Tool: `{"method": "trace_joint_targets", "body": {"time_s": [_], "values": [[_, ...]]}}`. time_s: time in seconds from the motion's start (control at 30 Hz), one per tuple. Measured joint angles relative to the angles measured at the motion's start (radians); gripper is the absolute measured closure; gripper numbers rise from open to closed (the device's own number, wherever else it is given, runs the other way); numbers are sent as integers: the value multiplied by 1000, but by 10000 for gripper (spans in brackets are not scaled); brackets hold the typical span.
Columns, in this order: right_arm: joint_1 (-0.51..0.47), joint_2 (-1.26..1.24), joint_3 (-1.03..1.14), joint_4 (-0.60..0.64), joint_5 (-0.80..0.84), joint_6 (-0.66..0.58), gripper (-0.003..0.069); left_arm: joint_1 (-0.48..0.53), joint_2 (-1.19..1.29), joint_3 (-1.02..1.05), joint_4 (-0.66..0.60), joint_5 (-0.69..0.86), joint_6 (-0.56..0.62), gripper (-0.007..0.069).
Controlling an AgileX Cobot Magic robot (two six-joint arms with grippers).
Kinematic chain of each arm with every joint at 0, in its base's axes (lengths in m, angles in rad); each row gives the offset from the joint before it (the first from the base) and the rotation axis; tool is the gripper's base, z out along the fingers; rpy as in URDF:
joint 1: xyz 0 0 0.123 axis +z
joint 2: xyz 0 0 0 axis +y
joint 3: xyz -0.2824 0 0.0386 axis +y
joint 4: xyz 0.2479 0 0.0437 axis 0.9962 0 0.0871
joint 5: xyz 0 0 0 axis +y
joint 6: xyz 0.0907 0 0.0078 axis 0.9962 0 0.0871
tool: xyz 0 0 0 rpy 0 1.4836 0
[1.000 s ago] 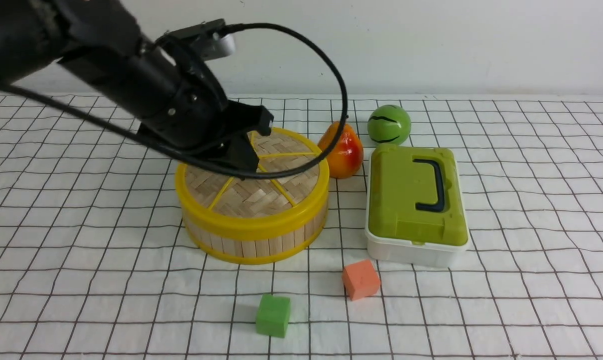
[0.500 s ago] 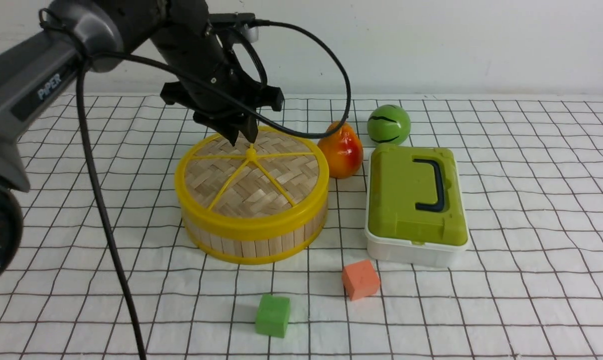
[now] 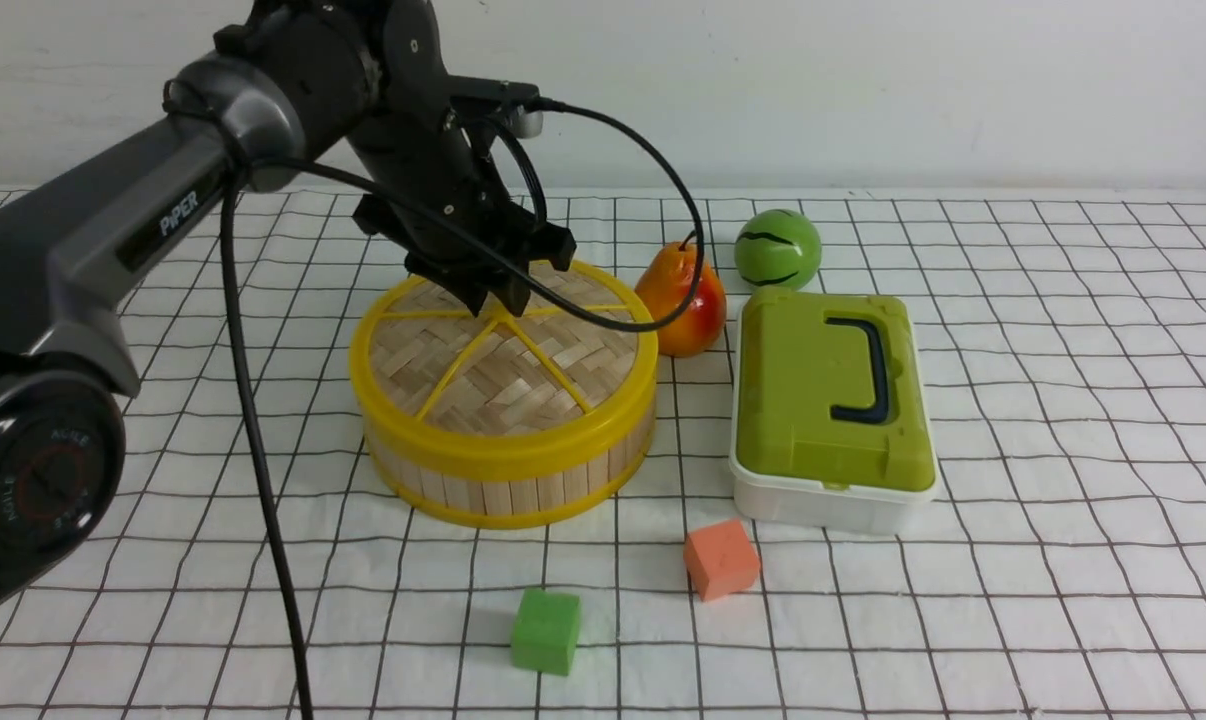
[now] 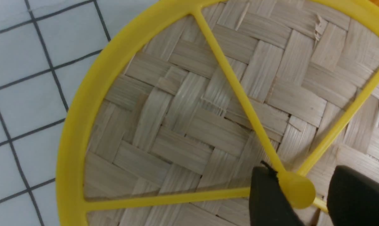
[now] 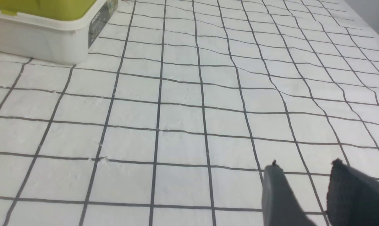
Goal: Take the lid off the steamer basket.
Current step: Use the left arm to lift the lid of the steamer, then use the left arm to place the steamer lid on the table
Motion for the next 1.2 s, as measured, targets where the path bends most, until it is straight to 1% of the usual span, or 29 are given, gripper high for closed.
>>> {"method": "trace_joint_targets", "body": {"time_s": [0.13,0.17,0.2,0.23,0.27,0.5,0.57,0.63,0.77,0.8,0.83,0.9,0.93,0.97,1.0,1.03,1.07,1.1,1.2], "values": [[0,0,0,0,0,0,419,0,11,0,-6,-3,29,393],[0,0,0,0,0,0,419,0,13,0,-2,-4,33,436],[0,0,0,0,0,0,419,0,13,0,-1,-4,33,442],[0,0,0,0,0,0,419,0,13,-3,-2,-4,34,491],[0,0,0,0,0,0,419,0,13,-4,-2,-4,34,519],[0,0,0,0,0,0,419,-1,-3,-32,6,10,29,521],[0,0,0,0,0,0,419,-1,-57,-67,31,18,16,521],[0,0,0,0,0,0,419,-1,-138,-95,73,21,8,521],[0,0,0,0,0,0,419,14,-286,-109,217,36,-21,521],[0,0,0,0,0,0,419,34,-322,-109,267,53,-40,521],[0,0,0,0,0,0,419,57,-340,-108,289,73,-53,521],[0,0,0,0,0,0,419,108,-362,-99,316,107,-91,521],[0,0,0,0,0,0,419,155,-365,-80,320,125,-117,521],[0,0,0,0,0,0,419,163,-365,-75,320,126,-117,521],[0,0,0,0,0,0,419,204,-364,-43,318,127,-143,521],[0,0,0,0,0,0,419,268,-352,31,305,107,-175,521],[0,0,0,0,0,0,419,276,-351,41,305,103,-178,521],[0,0,0,0,0,0,419,334,-330,144,299,49,-210,521],[0,0,0,0,0,0,419,390,-276,294,303,-56,-271,521]]}}
